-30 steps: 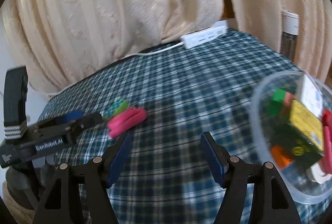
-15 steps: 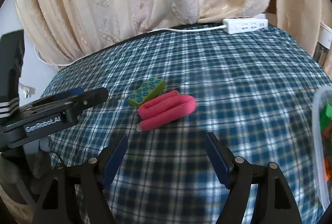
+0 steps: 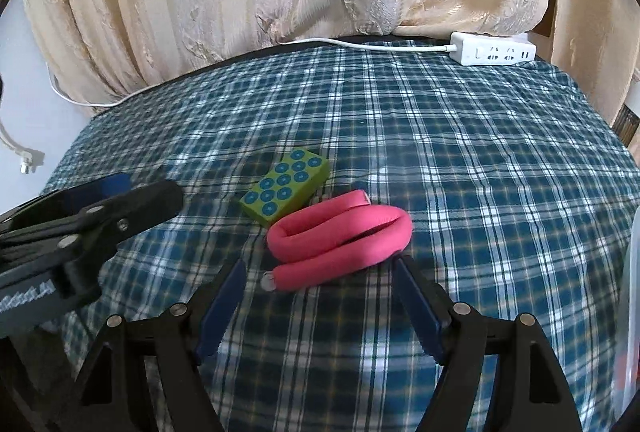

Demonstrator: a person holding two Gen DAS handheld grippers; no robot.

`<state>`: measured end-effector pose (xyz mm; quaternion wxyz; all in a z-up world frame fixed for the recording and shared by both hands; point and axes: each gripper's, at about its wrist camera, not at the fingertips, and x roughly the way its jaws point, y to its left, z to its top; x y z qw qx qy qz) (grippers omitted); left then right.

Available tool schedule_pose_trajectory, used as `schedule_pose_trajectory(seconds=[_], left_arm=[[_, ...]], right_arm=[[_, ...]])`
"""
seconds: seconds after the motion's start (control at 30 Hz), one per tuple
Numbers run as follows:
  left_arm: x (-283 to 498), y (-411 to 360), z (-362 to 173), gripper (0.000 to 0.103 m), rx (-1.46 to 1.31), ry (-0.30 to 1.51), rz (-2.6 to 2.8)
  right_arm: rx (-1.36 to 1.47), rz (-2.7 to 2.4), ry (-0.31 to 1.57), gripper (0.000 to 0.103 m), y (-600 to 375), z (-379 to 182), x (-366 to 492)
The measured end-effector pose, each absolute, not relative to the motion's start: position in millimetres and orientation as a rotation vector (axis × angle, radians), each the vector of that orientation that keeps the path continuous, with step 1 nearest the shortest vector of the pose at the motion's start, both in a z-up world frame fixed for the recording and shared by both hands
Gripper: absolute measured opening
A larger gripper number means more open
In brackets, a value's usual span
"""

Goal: Organize objects
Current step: 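Grasp the second pink foam loop with the right tool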

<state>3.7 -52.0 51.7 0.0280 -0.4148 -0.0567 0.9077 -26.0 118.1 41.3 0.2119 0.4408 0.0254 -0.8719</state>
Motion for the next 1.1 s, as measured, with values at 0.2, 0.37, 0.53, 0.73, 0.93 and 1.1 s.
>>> schedule_pose_trajectory(seconds=[0.2, 0.37, 0.53, 0.73, 0.93, 1.1], left_arm=[[1, -51, 48, 0.074, -1.3, -0.174, 2.794], [1, -52, 48, 0.074, -1.301, -0.176, 2.785], [2, -50, 49, 0.074, -1.298, -0.178, 2.781], [4, -46, 50, 0.074, -1.293, -0.17, 2.771], [4, -46, 50, 0.074, -1.285, -0.164, 2.768], [4, -48, 51, 0.074, -1.281, -0.17, 2.77]], right_arm=[[1.234, -2.449, 0.099, 0.08, 126, 39, -30], [1.262, -2.489, 0.084, 0.08, 147, 42, -34], [1.29, -2.545, 0.069, 0.08, 172, 44, -37], [1.298, -2.588, -0.01, 0.08, 195, 51, -36], [1.252, -2.552, -0.012, 0.081, 178, 55, -38], [1.264, -2.541, 0.02, 0.081, 160, 48, -47]])
